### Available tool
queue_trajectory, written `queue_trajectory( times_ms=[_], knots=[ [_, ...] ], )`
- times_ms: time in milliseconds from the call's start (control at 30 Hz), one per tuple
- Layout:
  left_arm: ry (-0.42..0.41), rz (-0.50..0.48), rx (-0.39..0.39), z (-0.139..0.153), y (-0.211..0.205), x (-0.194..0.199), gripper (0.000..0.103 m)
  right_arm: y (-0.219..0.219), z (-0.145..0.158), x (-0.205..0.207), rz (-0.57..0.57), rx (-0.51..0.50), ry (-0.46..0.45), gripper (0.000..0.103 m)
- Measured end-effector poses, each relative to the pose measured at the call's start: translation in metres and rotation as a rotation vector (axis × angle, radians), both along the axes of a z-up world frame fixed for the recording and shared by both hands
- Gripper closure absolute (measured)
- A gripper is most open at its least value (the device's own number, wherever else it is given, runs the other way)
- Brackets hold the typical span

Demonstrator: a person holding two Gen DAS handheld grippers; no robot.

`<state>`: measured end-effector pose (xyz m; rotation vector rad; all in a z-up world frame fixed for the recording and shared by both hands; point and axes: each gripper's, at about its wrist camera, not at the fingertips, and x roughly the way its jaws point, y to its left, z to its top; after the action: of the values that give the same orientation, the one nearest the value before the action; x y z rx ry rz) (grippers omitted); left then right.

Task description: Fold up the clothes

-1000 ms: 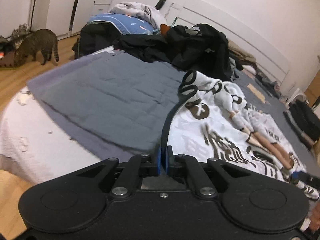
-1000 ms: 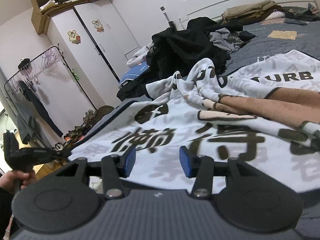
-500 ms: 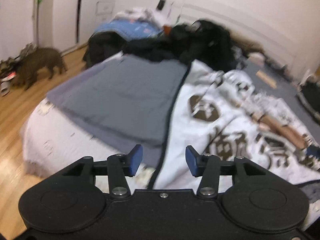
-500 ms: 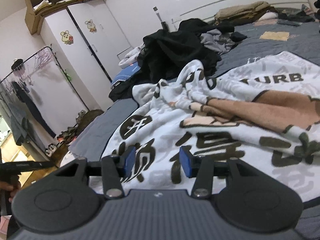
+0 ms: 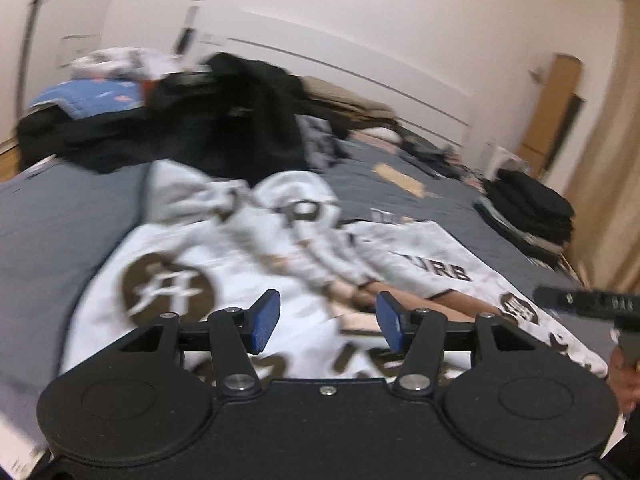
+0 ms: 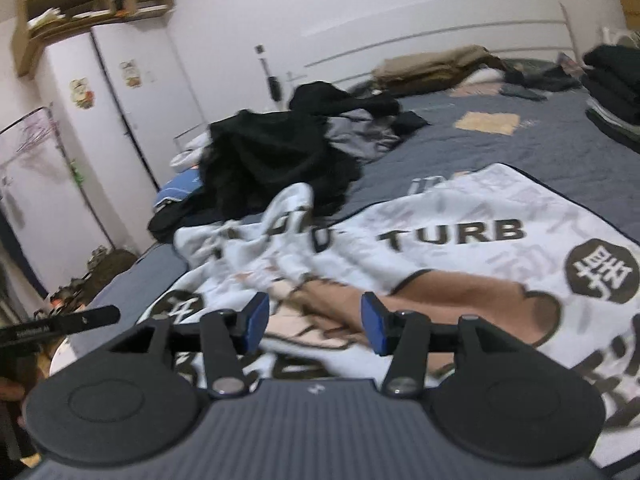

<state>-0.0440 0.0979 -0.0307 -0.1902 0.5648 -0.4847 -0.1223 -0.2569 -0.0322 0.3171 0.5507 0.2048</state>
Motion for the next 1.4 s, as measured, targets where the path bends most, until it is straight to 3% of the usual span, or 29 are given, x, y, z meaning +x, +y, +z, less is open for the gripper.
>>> queue_trajectory(
  times_ms=[200,267,400,567,833,967,1100,1400],
  knots=[
    [-0.04,-0.142,0.012,-0.01,-0.049,0.02,0.048,-0.057,-0.002,0.033,-0.09,-0.05,0.011,0.049],
    [-0.066,-0.129,0.025,-0.008,-0.065,0.026,0.047,-0.073,-0.005,0.046,-0.125,-0.069,0.028,0.049],
    [-0.029,-0.161,-0.056,-0.007,-0.087,0.036,0.043,-0.098,-0.011,0.074,-0.179,-0.135,0.053,0.048],
    [-0.025,-0.22,-0.057,-0.013,-0.125,0.042,0.041,-0.128,-0.023,0.12,-0.197,-0.188,0.089,0.048],
    [0.038,-0.241,-0.111,-0.026,-0.152,0.059,0.04,-0.164,-0.043,0.205,-0.202,-0.276,0.117,0.046],
    [0.067,-0.244,-0.148,-0.035,-0.164,0.066,0.038,-0.18,-0.06,0.249,-0.218,-0.273,0.139,0.046],
    [0.084,-0.256,-0.112,-0.047,-0.178,0.074,0.038,-0.187,-0.075,0.289,-0.21,-0.333,0.133,0.045],
    [0.125,-0.231,-0.14,-0.056,-0.179,0.09,0.038,-0.203,-0.104,0.358,-0.164,-0.365,0.159,0.044]
  ],
)
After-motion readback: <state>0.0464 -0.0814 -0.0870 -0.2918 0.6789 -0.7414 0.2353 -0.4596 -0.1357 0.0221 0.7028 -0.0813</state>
